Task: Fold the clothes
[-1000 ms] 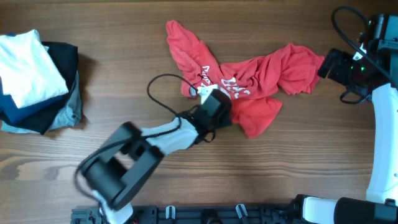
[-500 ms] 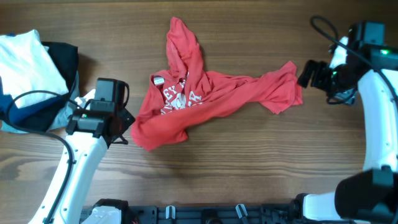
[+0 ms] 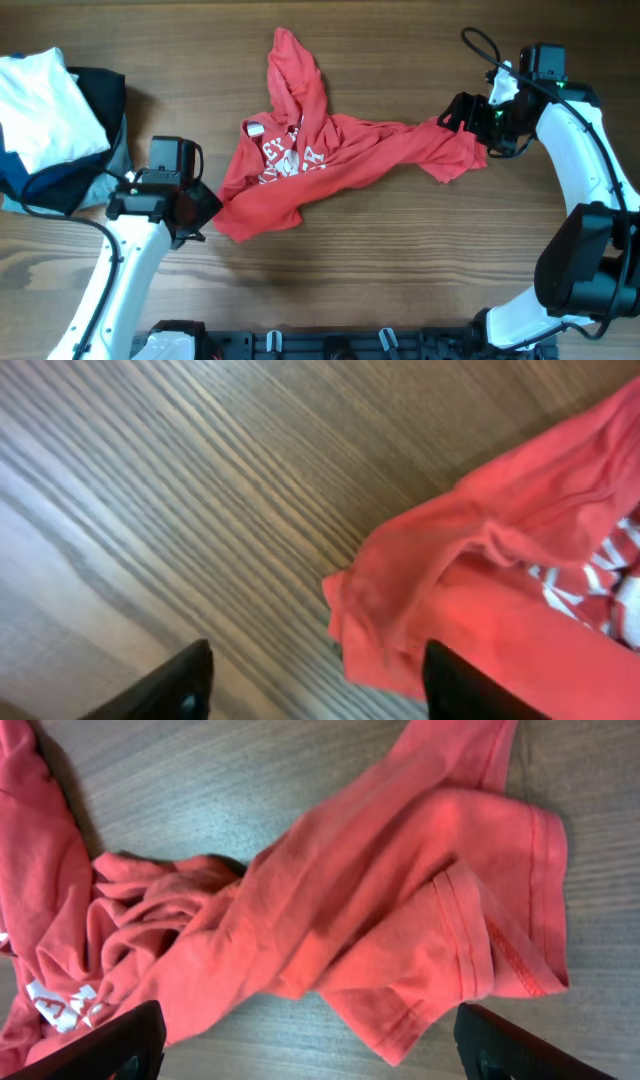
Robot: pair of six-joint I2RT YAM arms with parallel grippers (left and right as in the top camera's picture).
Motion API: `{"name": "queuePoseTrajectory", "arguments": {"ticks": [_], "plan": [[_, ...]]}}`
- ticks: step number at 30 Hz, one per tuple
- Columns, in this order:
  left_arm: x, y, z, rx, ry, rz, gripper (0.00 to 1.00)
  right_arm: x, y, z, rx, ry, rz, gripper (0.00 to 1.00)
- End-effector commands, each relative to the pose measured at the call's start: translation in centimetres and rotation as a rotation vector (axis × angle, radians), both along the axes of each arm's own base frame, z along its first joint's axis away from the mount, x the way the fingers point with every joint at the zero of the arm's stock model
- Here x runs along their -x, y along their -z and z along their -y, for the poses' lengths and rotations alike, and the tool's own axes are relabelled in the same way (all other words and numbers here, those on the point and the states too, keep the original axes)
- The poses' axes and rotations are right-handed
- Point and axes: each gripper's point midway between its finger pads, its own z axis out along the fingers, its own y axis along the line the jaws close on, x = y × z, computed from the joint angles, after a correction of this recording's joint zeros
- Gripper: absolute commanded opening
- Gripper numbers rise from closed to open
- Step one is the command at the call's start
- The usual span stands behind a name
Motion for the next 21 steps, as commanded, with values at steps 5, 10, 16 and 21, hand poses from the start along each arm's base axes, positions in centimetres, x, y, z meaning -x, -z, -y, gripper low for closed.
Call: {"name": "queuePoseTrajectory", "arguments": {"ticks": [5, 10, 16, 21], "plan": [[0.0, 5.3, 2.1, 0.078, 0.235, -0.014, 0.69, 0.2, 0.6, -0.2, -0.006, 0.003, -0.026, 0.94], [-1.1, 6.5, 6.1, 0.256, 0.449, 0.045, 0.59, 0.3, 0.6, -0.2, -0.007, 0.004, -0.030, 0.94], [0.1, 5.8, 8.7, 0.389, 0.568, 0.045, 0.04, 0.3, 0.8, 0.2, 0.015, 0.010, -0.033, 0.88], [-1.7, 0.8, 7.4, 0.357, 0.535, 0.182, 0.04, -0.9, 0.5, 0.5, 0.028, 0.012, 0.019, 0.87]]}}
